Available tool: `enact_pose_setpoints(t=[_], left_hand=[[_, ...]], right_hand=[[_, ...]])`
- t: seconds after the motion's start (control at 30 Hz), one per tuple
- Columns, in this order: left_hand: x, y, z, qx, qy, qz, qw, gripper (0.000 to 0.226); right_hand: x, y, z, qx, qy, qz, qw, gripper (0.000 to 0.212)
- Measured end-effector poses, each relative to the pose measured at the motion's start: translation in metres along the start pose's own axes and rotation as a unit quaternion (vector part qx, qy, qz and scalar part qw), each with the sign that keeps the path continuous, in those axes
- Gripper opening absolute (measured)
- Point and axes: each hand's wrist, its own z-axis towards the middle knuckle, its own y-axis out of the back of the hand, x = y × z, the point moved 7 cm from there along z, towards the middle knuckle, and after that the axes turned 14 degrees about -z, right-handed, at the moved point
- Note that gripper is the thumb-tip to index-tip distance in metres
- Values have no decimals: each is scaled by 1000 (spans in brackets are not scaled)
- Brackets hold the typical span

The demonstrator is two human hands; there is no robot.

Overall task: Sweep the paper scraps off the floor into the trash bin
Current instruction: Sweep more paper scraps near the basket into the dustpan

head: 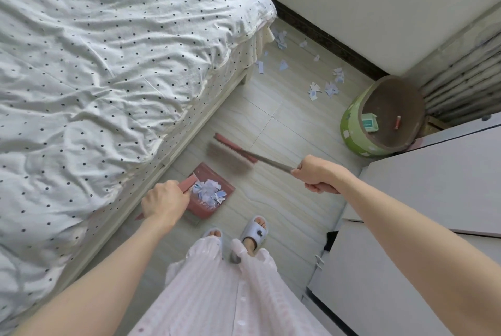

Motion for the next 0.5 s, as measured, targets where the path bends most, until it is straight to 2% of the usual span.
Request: enact_pose_setpoints(t=[0.13,0.33,0.43,0.5], left_hand=[[17,6,-4,-8,7,2,1000,36],[36,9,-4,-4,16,6,1000,38],[36,9,-4,-9,16,1,1000,38],[35,7,-5,-5,9,4,1000,39]], right_hand=[[23,-27,2,-12,-36,6,999,39],[55,-97,-14,74,-20,28,997,31],[50,-94,-17,109,14,33,993,40],[41,-80,-21,130,12,92,987,38]])
